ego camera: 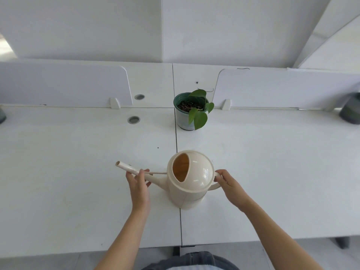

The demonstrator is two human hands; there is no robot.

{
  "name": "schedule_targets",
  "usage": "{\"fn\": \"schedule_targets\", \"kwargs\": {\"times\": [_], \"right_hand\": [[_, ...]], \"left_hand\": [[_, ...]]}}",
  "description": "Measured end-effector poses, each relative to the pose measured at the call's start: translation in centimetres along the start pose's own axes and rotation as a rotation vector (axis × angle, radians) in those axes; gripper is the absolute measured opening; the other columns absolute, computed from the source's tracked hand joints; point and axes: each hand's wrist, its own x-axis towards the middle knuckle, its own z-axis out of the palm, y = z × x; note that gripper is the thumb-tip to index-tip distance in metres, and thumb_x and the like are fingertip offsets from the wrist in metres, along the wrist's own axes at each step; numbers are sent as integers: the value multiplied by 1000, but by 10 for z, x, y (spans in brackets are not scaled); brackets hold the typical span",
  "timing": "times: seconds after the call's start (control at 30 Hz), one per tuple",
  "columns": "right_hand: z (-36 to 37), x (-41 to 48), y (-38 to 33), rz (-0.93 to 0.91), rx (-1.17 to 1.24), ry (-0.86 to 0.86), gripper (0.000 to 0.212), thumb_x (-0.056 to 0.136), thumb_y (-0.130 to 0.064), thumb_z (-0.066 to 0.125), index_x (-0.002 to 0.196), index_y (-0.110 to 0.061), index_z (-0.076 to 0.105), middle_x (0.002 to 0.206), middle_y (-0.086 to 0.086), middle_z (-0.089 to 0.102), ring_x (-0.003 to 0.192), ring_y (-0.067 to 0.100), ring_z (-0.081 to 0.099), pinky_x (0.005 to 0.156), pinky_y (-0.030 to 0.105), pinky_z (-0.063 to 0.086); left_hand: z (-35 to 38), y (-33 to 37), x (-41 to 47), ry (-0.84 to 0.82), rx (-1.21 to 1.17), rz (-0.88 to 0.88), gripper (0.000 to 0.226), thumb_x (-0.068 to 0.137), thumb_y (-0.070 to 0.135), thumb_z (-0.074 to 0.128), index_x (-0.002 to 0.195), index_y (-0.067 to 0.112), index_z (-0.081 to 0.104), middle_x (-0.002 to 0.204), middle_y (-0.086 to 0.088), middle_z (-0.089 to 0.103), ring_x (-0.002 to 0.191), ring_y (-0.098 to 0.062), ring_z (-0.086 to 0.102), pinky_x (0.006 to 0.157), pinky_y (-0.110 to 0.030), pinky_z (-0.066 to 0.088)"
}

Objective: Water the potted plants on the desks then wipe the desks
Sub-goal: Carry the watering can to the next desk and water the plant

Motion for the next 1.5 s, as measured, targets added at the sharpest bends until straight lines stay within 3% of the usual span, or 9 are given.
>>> {"fn": "schedule_targets", "kwargs": {"times": [0.13, 0.27, 0.5, 0.6, 0.83, 1.03, 1.17, 1.33, 1.5], "right_hand": [[-14, 7, -4, 66, -25, -126, 18, 96, -28, 38, 94, -16, 51, 97, -2, 55, 97, 16, 48, 81, 23, 38], [-24, 8, -8, 65, -37, -189, 15, 94, -26, 43, 84, -19, 52, 90, -5, 56, 93, 16, 48, 83, 28, 37], [-69, -28, -29, -117, 58, -201, 17, 95, -18, 43, 81, -13, 52, 78, -1, 51, 79, 16, 41, 72, 26, 31], [-89, -47, -36, -204, 93, -235, 20, 95, -16, 43, 78, -14, 53, 74, -2, 50, 75, 15, 41, 71, 26, 31], [-101, -89, -28, -298, 105, -384, 22, 93, -18, 46, 73, -14, 56, 66, -4, 48, 69, 12, 41, 72, 29, 31], [-56, -113, -25, -319, 81, -588, 23, 92, -13, 47, 72, -13, 58, 54, -14, 50, 62, 7, 45, 73, 28, 37], [-15, -134, -34, -340, 66, -727, 23, 91, -13, 49, 70, -12, 58, 55, -12, 48, 61, 8, 44, 69, 27, 36], [39, -162, -60, -386, 43, -868, 20, 87, -23, 54, 70, -15, 57, 59, -7, 47, 62, 10, 42, 65, 24, 34], [102, -189, -85, -404, 69, -971, 21, 89, -13, 53, 71, -3, 58, 59, -2, 46, 62, 12, 41, 66, 26, 33]], "left_hand": [[5, 5, -3, 34, -9, -13, 34, 98, 21, 35, 131, 14, 31, 108, -15, 54, 102, -28, 54, 96, -45, 43], [13, 14, -10, 63, -45, -9, 41, 97, 27, 35, 135, 11, 31, 103, -12, 52, 96, -27, 55, 93, -45, 45], [25, 37, -53, 54, -134, 102, 27, 97, 30, 31, 121, 20, 37, 89, -7, 57, 80, -21, 59, 76, -36, 49], [25, 45, -85, 73, -174, 136, 21, 98, 30, 30, 112, 16, 37, 88, -8, 58, 81, -23, 59, 77, -37, 49], [3, 38, -180, 271, -120, 226, 12, 97, 19, 37, 107, 14, 39, 89, -10, 58, 77, -23, 61, 70, -34, 49], [-49, 24, -256, 513, -66, 213, 3, 94, 13, 42, 95, 17, 41, 89, -9, 59, 82, -24, 63, 69, -30, 51], [-90, 24, -289, 657, -99, 228, 13, 93, 12, 43, 106, 12, 40, 86, -4, 57, 77, -17, 63, 72, -30, 50], [-148, 34, -314, 803, -159, 243, 27, 93, 13, 44, 120, 10, 41, 92, -8, 60, 79, -20, 62, 74, -32, 51], [-217, 55, -332, 856, -166, 274, 37, 94, 14, 44, 130, 7, 38, 93, -7, 61, 84, -22, 62, 71, -29, 51]]}}
